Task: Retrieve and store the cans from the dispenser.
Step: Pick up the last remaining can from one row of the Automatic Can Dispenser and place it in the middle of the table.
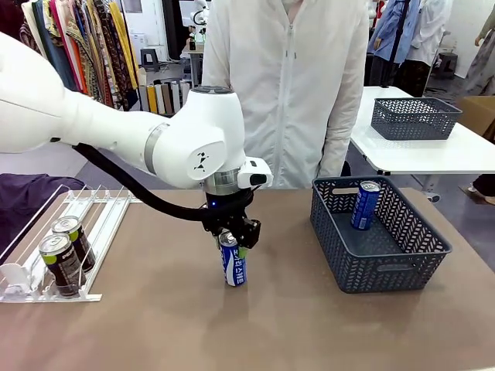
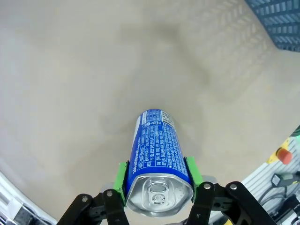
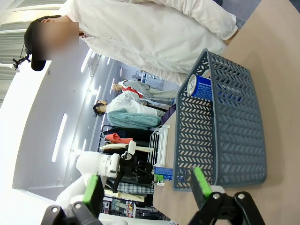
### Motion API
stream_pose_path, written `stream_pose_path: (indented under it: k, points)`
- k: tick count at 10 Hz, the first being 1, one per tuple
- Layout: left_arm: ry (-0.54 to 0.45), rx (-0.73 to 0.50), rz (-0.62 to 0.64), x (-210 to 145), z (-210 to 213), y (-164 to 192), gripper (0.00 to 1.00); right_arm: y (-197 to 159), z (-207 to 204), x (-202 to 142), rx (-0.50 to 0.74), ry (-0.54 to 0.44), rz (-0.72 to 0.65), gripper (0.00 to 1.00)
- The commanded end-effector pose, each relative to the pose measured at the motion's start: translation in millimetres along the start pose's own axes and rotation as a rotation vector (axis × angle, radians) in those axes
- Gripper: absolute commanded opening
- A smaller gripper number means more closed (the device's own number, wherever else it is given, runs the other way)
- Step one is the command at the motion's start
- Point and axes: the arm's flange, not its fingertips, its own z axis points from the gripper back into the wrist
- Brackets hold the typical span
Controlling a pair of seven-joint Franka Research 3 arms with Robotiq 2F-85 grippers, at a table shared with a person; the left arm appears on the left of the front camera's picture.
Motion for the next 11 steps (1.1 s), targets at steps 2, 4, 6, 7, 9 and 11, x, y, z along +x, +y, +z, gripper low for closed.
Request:
stream_pose_path:
  k: [2, 4, 6, 7, 9, 11]
  points:
    - [0.027, 0.055, 0.024, 4, 0, -5, 0.0, 4, 1, -1, 0.001, 0.007, -0.007, 1.0]
    - [0.028, 0.072, 0.026, 3, -1, -8, 0.66, 4, 1, -1, 0.001, 0.007, -0.007, 1.0]
    - [-0.001, 0.091, 0.022, 1, 0, -8, 1.0, 4, 1, -1, 0.001, 0.007, -0.007, 1.0]
    - [-0.019, 0.102, 0.029, -3, 4, -8, 1.0, 4, 1, -1, 0.001, 0.007, -0.007, 1.0]
    - [-0.066, 0.112, 0.045, -14, 20, -6, 1.0, 4, 1, -1, 0.001, 0.007, -0.007, 1.0]
    - [-0.148, 0.093, 0.053, -44, 63, 1, 1.0, 4, 1, -1, 0.001, 0.007, -0.007, 1.0]
